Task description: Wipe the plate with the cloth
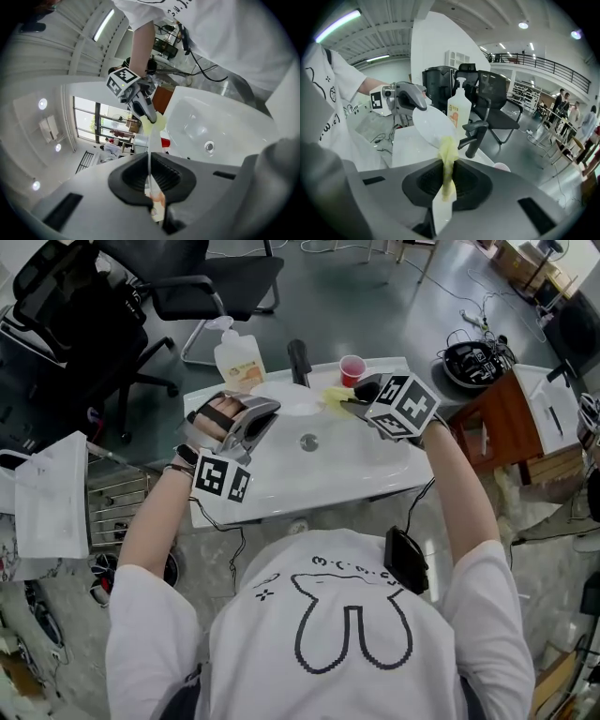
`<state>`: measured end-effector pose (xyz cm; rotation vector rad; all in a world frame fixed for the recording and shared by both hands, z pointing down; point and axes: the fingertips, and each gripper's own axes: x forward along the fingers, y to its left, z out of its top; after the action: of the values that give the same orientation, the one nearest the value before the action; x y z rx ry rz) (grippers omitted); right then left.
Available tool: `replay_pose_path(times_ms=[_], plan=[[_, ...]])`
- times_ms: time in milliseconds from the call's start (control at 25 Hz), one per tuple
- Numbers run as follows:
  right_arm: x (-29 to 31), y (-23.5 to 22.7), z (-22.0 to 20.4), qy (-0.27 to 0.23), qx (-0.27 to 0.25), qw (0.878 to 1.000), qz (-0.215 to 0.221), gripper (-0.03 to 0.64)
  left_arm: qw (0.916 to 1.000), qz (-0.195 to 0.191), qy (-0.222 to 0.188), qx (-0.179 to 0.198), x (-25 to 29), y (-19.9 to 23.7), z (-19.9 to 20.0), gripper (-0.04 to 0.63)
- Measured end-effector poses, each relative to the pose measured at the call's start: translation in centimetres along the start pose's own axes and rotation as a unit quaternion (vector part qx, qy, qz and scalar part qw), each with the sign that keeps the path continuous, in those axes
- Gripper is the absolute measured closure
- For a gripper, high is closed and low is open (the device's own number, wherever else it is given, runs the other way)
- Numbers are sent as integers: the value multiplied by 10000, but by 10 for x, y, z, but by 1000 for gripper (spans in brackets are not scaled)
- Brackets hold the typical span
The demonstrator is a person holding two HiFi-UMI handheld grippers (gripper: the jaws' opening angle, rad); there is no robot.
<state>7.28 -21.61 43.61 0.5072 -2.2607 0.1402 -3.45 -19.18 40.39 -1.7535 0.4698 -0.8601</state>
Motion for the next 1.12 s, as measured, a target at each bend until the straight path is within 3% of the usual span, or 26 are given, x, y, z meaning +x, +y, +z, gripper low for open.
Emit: replay_pose_path(times_ms=[320,440,560,720,840,920,1120], plan=[[13,-9,-25,-312,867,9955,-214,566,9934,297,343,-1051,-5,-8,-19,577],[17,-14,-34,-509,1342,9893,-255,566,9824,410,571,-1729,-11,-17,-31,577],[21,-20,-43,-731,1877,9789,-334,566,9660,372,803,-2428,-14,-36,-43,577],[31,-23,-61,-871,2494,9635,-424,566,9383,243,1020,-3296,-13,-63,-54,577],[44,-20,-78,-774,2817,9554,-434,566,9126,137,1137,-3925,-9,-84,-60,577],[54,-16,-89,-703,2982,9509,-446,566,8897,89,1227,-4397,-7,-98,-66,577],[78,-3,-112,-517,3313,9412,-418,566,8228,-44,1445,-5496,1,-130,-77,577]])
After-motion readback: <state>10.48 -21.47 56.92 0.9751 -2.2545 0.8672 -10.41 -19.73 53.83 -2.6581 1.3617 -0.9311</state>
